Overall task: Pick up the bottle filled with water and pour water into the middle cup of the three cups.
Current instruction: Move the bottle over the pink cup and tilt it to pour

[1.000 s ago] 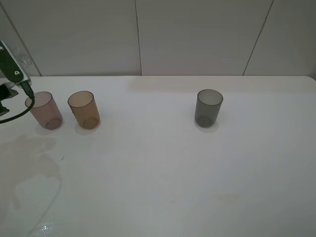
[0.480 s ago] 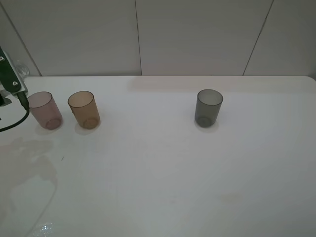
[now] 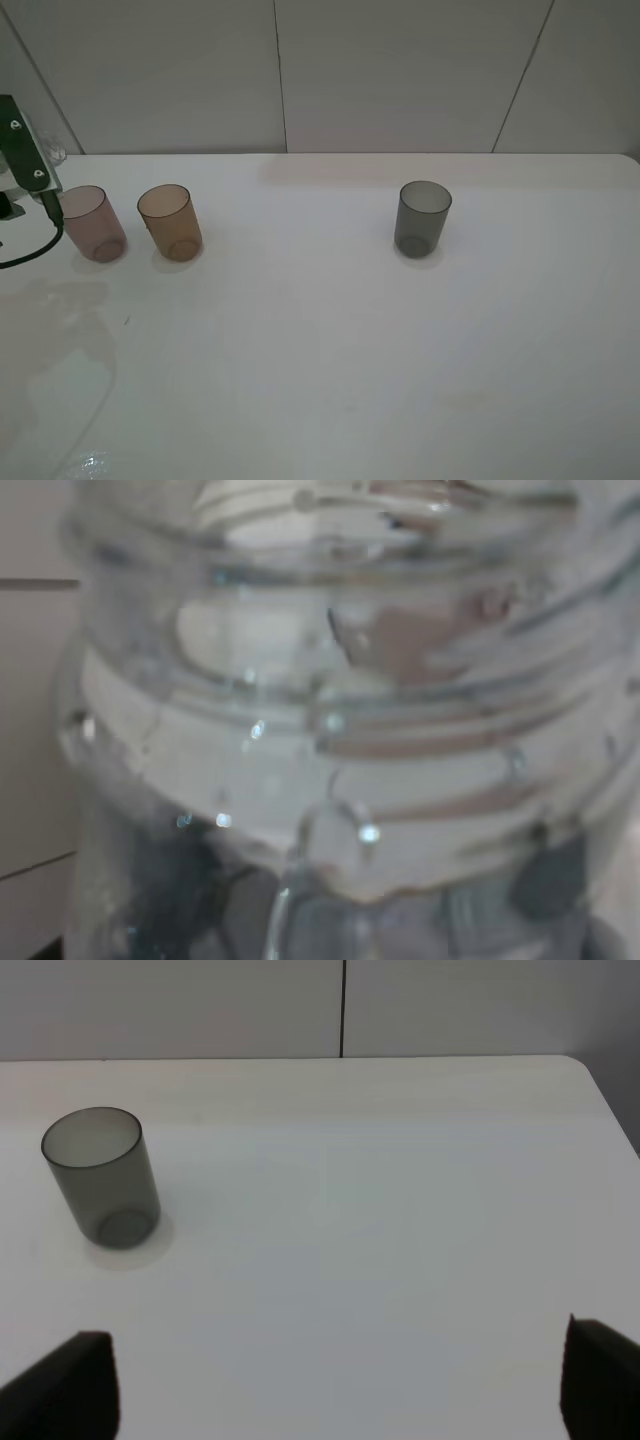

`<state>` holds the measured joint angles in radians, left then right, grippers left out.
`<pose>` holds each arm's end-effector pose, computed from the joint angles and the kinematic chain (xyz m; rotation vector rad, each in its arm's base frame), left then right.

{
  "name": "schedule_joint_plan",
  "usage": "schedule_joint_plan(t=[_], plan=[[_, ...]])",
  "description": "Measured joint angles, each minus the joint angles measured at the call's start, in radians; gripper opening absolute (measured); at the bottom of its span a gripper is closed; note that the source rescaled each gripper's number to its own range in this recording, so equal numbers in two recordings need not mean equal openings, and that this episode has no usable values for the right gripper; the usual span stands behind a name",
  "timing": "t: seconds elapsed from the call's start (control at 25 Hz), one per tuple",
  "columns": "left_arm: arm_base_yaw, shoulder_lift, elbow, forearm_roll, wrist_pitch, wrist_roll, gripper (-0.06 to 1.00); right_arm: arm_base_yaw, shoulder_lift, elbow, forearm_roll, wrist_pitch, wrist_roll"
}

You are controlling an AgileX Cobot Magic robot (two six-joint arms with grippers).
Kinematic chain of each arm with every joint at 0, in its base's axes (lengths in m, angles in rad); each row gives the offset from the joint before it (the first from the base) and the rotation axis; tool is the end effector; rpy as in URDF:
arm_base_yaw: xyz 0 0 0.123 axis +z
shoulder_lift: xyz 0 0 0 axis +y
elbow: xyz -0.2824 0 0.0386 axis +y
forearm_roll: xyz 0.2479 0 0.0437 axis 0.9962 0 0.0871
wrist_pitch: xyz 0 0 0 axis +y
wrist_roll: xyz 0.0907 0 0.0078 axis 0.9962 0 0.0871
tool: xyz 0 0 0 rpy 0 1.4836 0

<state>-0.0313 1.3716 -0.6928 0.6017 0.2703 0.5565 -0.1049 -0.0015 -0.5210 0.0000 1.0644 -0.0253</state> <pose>0.2642 0.0056 0.2202 1.3158 2.1172 0.6812 -0.0077 0.0008 0.2827 0.0806 2.0249 -0.0823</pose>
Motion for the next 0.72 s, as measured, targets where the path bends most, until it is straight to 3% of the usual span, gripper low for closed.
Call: schedule_joint_plan(t=[0.32,0.72], plan=[[-0.057,0.045,-0.061,0.008,0.106,0.012,0.02,0.0,0.0,0.0,0.0,0.0,0.0],[-0.104,0.096,-0.115,0.03,0.167,0.013,0.02,0.0,0.0,0.0,0.0,0.0,0.0]])
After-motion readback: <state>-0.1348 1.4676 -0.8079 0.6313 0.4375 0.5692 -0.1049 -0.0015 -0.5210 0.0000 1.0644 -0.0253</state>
